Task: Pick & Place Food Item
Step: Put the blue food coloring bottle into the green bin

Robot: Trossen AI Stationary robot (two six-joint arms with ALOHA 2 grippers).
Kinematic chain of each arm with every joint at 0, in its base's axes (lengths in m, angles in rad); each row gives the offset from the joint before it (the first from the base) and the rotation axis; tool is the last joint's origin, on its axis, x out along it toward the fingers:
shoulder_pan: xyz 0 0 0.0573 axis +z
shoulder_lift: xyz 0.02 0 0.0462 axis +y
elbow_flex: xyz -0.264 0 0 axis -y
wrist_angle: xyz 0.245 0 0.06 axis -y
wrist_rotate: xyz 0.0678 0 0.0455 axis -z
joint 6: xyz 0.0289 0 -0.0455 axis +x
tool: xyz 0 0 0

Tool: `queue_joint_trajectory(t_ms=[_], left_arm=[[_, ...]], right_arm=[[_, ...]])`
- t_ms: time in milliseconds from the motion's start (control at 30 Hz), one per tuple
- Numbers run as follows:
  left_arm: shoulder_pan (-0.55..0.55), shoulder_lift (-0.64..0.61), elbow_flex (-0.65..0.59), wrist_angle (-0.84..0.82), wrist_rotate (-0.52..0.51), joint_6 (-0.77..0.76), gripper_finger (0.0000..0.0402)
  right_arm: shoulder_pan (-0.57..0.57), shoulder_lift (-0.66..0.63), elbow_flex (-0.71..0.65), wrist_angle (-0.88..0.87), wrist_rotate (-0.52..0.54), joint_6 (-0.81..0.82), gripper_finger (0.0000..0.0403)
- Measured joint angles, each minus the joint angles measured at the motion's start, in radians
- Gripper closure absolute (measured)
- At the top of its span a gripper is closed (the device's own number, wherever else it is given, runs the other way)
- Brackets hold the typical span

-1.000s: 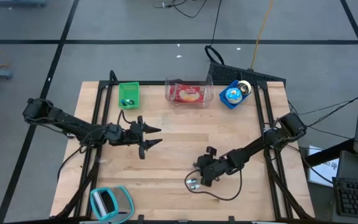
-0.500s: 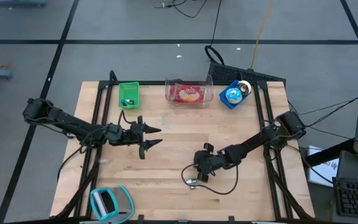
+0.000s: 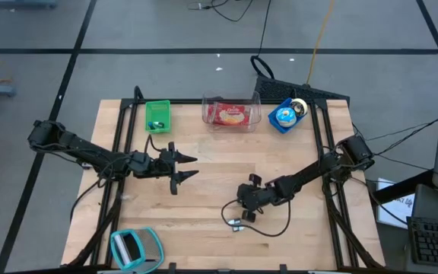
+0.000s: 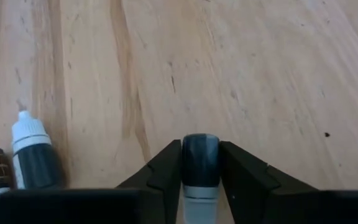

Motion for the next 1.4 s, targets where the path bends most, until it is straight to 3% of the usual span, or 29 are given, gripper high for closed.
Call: queue_joint_trajectory(t_ms=[333,433,600,700,1067,1400], left_arm=[[0.000,0.000,0.000,0.000,0.000,-0.005,0.0183],[0.000,0.000,0.000,0.000,0.000,-0.017,0.0183],[0.000,0.005,0.000,0.020,0.010,-0.048,0.0183],[-0.002,0.032,0.000,0.054,0.045,-0.061,0.0183],[-0.014,0.282,0.038,0.363,0.115,0.014,0.0183],[-0.016,0.461,0.252,0.390,0.168,0.143,0.0183]], right_arm=[[-0.004,0.000,-0.001,0.031,-0.017,-0.031,0.0325],[-0.007,-0.011,-0.001,0.112,-0.008,-0.077,0.0325],[-0.011,-0.041,-0.003,0.313,0.095,-0.232,0.0331],[-0.022,-0.054,0.002,0.502,0.143,-0.348,0.0330],[-0.047,-0.076,0.000,1.083,0.162,-0.626,0.0331],[-0.052,-0.075,-0.001,1.131,0.158,-0.643,0.0333]])
